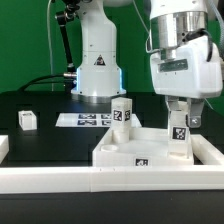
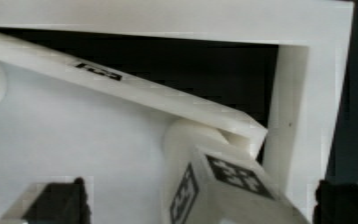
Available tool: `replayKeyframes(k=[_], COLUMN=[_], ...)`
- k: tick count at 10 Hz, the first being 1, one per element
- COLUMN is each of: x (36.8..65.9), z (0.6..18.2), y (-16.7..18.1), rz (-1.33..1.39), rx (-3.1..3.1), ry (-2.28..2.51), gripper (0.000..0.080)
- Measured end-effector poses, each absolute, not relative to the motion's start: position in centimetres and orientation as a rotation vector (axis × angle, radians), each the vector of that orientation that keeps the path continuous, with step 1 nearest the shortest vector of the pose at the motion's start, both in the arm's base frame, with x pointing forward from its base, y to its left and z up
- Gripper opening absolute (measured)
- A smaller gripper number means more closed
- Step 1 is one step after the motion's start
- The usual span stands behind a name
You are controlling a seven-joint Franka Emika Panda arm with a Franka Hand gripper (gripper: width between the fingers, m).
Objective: Assemble square table
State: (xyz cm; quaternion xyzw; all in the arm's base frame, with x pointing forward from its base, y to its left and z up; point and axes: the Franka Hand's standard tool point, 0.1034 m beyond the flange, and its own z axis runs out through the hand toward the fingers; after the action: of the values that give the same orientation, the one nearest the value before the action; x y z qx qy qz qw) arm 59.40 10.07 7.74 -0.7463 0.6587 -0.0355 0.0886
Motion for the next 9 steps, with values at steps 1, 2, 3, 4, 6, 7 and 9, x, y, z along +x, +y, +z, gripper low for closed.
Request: replayKeyframes(k=[1, 2, 3, 4, 6, 7, 9], x=[59.27, 59.26, 59.39, 59.40, 59.44, 59.53, 59.95], z=[7.55, 7.55, 7.67, 7.64, 7.63, 7.66, 7.92], y=[10.48, 10.79, 10.88, 10.75, 10.69, 10.70, 10.34], rz=[-0.122, -0.130, -0.140, -0.152, -0.168, -0.175, -0.194], rx=[-2.344, -2.418, -2.493, -2.560, -2.677, -2.748, -2.870], ry=[1.835, 1.746, 1.647, 1.549, 1.361, 1.248, 0.980], gripper=[0.0647, 0.0647, 0.0647, 0.0649, 0.0649, 0.0649, 0.0649])
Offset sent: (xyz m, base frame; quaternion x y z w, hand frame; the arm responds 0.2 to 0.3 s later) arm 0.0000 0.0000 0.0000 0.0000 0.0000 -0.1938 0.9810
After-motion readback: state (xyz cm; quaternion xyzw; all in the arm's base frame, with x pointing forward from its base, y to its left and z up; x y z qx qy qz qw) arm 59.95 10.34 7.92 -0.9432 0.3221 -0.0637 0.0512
